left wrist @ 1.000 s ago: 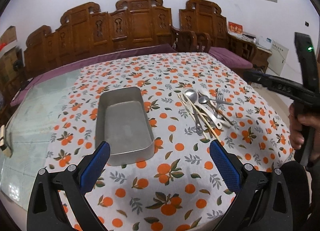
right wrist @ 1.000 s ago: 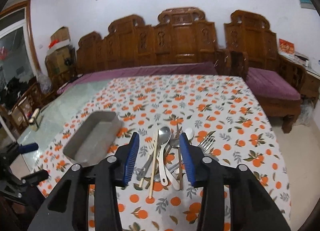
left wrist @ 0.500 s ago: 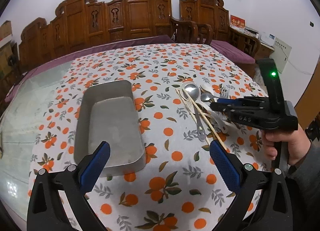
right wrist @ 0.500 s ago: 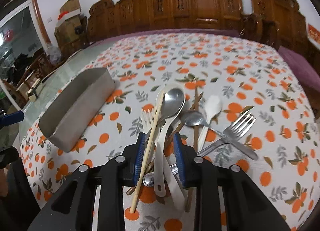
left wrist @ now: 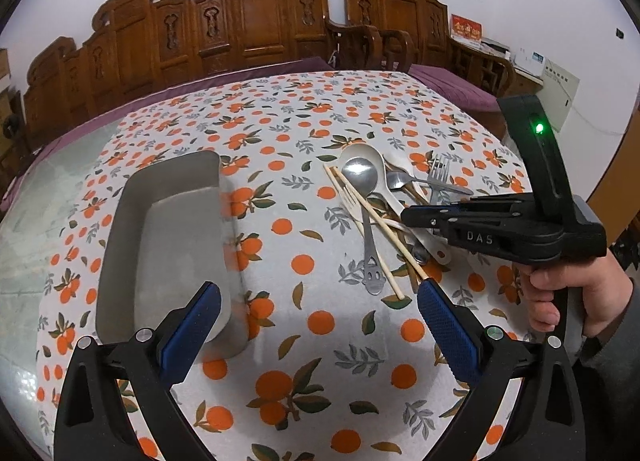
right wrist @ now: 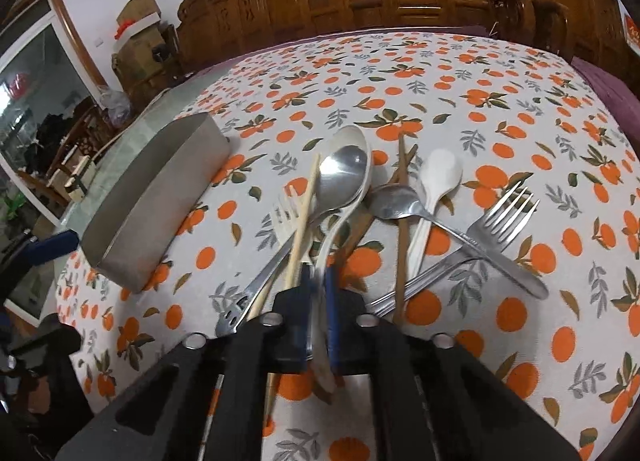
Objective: Organize utensils
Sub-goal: 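Reach the right tool into the utensil pile and grasp the white plastic spoon, then grasp a wooden chopstick with the left tool while the right tool holds the white spoon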
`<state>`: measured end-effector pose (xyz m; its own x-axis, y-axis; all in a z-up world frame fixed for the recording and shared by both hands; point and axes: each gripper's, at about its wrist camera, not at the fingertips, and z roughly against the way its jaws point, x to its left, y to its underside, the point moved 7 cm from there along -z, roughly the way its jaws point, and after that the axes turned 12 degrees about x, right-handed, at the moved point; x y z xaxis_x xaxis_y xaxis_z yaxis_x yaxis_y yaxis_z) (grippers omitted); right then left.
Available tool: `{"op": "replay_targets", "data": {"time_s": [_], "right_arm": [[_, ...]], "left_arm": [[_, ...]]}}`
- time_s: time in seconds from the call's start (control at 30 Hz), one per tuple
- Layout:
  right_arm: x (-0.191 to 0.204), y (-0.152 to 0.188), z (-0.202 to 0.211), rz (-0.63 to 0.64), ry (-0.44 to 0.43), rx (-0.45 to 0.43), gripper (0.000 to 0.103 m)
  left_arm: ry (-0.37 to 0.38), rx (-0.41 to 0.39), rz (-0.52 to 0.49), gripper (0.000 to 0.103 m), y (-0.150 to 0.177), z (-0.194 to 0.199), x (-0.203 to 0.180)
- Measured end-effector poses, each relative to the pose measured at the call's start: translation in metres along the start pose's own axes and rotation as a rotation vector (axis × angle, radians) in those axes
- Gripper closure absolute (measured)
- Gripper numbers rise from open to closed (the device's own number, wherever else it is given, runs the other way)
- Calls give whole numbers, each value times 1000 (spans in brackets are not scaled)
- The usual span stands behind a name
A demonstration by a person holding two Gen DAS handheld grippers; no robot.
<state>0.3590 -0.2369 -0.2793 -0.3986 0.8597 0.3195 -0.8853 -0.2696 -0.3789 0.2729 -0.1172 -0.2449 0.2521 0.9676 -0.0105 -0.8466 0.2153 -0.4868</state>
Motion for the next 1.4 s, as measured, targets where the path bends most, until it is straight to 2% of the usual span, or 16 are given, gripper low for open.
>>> {"op": "replay_targets", "data": {"time_s": [0.23,0.3,0.43,0.67,0.8,0.93,1.0,1.1,1.4], "right_arm": [[-3,-7,35,-15,18,-108,99],[-9,-9,44,-34,25,-141,99],[-24,-12,58,-68,38,-182,99],[-40,-11,61,-94,73,-190,99],[-41,-11,62,-100,72,-195,99],[-42,-11,62,-105,67,-194,99],[-42,-11,61,-108,66,-192,99],[-42,-12,61,-107,68,-189,99],[-39,-12,59,-102,78,-187,99]], "left_arm": [[-4,8,-16,9,-1,-4,-8],[-3,18,-17,14,-3,-9,-11],[16,28,-17,19,-11,-19,-19],[65,71,5,40,-35,-50,-41],[95,111,19,61,-42,-70,-55],[100,139,30,77,-43,-85,-63],[100,141,42,89,-43,-89,-65],[74,151,57,91,-43,-96,-65],[60,194,130,91,-46,-109,-56]]}}
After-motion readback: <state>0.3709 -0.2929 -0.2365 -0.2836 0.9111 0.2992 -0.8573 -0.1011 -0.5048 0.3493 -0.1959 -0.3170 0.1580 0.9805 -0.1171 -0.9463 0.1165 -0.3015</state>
